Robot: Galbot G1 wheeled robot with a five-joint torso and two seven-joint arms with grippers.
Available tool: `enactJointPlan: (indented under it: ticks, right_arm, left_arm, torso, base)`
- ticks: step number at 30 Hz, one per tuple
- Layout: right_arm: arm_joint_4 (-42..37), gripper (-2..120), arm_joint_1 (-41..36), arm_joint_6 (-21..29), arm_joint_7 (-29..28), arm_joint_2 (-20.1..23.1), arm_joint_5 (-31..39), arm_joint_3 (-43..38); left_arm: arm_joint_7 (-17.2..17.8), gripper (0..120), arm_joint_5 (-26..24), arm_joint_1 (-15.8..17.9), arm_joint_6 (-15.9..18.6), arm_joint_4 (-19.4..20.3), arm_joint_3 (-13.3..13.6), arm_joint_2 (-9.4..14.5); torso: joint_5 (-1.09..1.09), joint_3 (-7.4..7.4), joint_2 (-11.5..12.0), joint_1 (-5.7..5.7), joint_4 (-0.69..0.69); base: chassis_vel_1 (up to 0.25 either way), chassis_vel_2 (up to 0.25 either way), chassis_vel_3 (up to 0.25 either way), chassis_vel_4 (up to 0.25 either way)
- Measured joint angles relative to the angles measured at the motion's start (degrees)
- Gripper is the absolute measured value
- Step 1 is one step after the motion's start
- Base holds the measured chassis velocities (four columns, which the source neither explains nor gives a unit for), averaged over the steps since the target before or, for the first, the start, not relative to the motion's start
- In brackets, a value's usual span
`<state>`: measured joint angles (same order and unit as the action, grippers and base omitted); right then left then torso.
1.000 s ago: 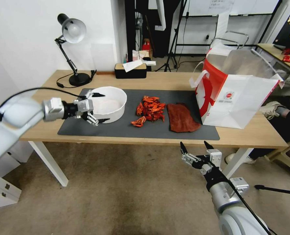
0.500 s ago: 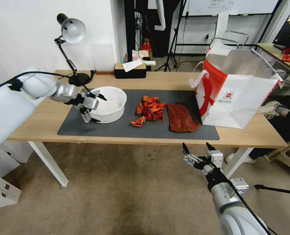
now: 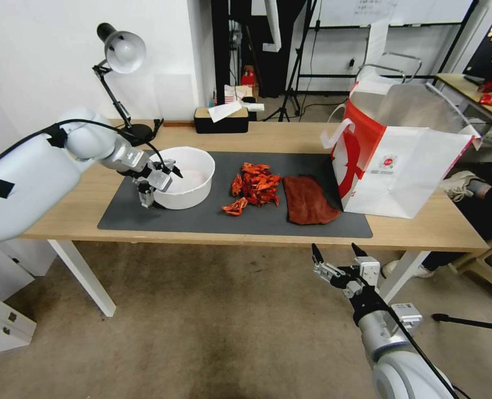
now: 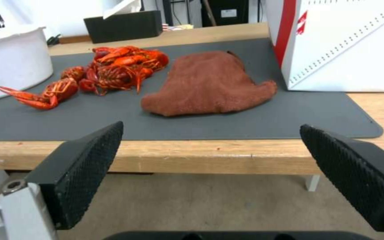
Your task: Sweep shrimp from table into container with towel, then put container into takeout bag.
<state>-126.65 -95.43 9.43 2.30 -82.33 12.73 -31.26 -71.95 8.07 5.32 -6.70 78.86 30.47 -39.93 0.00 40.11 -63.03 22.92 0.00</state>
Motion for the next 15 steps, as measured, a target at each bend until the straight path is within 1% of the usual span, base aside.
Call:
enactJointPlan:
  ticks: [2, 3, 6, 7, 9, 10, 13, 14, 15]
  right_arm:
    - [0.0, 100, -0.2, -0.2, 0.0, -0.1, 0.0, -0.1]
    - [0.0, 100, -0.2, -0.2, 0.0, -0.1, 0.0, -0.1]
    - [-0.1, 100, -0.3, -0.7, 0.0, -0.2, 0.0, -0.2]
    - [-0.1, 100, -0.3, -0.7, 0.0, -0.2, 0.0, -0.2]
    - [-0.2, 100, -0.4, -0.8, 0.0, -0.3, 0.0, -0.3]
    - [-0.2, 100, -0.4, -0.8, 0.0, -0.3, 0.0, -0.3]
    - [-0.2, 100, -0.4, -0.8, 0.0, -0.3, 0.0, -0.4]
    - [-0.2, 100, -0.4, -0.8, 0.0, -0.3, 0.0, -0.4]
    - [-0.2, 100, -0.4, -0.8, 0.0, -0.3, 0.0, -0.4]
  left_arm:
    - [-0.6, 83, 0.0, 0.8, -0.3, -0.7, 0.9, -0.5]
    - [-0.6, 83, 0.0, 0.8, -0.3, -0.7, 0.9, -0.5]
    - [-1.8, 67, -0.3, 2.0, -0.7, -1.7, 2.2, -1.3]
    - [-1.8, 67, -0.3, 2.0, -0.7, -1.7, 2.2, -1.3]
    - [-2.5, 56, -0.4, 2.4, -0.9, -2.1, 2.8, -1.6]
    - [-2.5, 56, -0.4, 2.4, -0.9, -2.1, 2.8, -1.6]
    - [-3.3, 43, -0.5, 2.4, -1.0, -2.7, 3.0, -2.1]
    - [-3.3, 43, -0.5, 2.4, -1.0, -2.7, 3.0, -2.1]
    - [-3.6, 36, -0.5, 2.5, -1.1, -2.8, 3.1, -2.2]
  torso:
    - [0.0, 0.0, 0.0, 0.0, 0.0]
    - [0.0, 0.0, 0.0, 0.0, 0.0]
    - [0.0, 0.0, 0.0, 0.0, -0.01]
    - [0.0, 0.0, 0.0, 0.0, -0.01]
    - [0.0, 0.0, 0.0, 0.0, 0.0]
    - [0.0, 0.0, 0.0, 0.0, 0.0]
    - [0.0, 0.0, 0.0, 0.0, 0.0]
    - [0.0, 0.0, 0.0, 0.0, 0.0]
    - [0.0, 0.0, 0.0, 0.0, 0.0]
  base:
    - [0.0, 0.0, 0.0, 0.0]
    - [0.0, 0.0, 0.0, 0.0]
    - [0.0, 0.0, 0.0, 0.0]
    - [0.0, 0.0, 0.0, 0.0]
    - [0.0, 0.0, 0.0, 0.0]
    - [0.0, 0.0, 0.0, 0.0]
    - [0.0, 0.0, 0.0, 0.0]
    - [0.0, 0.0, 0.0, 0.0]
    - [0.0, 0.0, 0.0, 0.0]
